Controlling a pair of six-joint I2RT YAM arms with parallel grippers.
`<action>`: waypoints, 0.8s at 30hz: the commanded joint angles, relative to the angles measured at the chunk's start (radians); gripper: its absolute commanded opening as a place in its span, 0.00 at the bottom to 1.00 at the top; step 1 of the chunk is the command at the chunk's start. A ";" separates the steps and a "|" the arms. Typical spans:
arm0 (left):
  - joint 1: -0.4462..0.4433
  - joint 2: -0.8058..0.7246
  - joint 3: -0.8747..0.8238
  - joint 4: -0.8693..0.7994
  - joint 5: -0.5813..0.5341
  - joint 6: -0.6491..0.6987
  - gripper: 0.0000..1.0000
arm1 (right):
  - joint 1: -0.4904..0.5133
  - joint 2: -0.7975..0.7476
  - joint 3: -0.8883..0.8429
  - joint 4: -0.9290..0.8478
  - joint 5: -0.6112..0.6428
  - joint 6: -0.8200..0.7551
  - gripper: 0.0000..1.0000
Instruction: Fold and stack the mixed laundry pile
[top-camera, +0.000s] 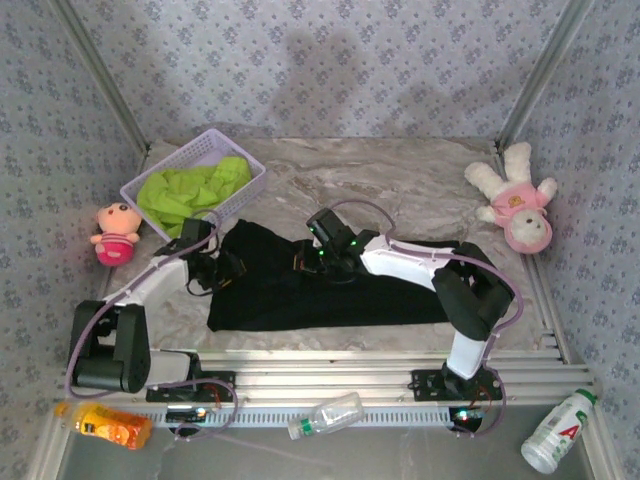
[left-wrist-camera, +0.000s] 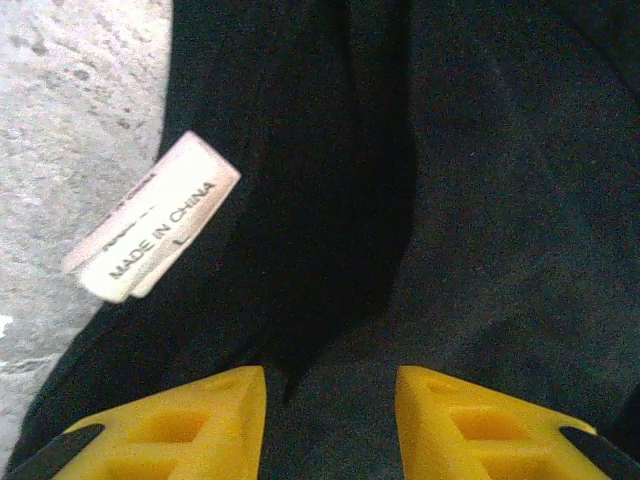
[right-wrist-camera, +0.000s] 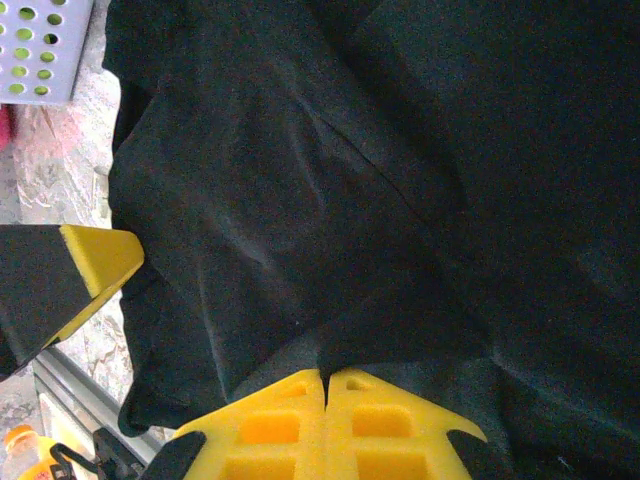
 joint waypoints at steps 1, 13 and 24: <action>-0.015 0.010 0.004 0.038 0.018 -0.008 0.38 | -0.002 0.014 0.015 0.007 -0.012 0.015 0.01; -0.034 0.005 -0.034 0.028 -0.006 -0.002 0.22 | -0.011 0.038 0.020 0.034 -0.022 0.027 0.01; -0.048 0.044 0.008 -0.041 -0.119 0.029 0.35 | -0.020 0.039 0.016 0.038 -0.030 0.023 0.01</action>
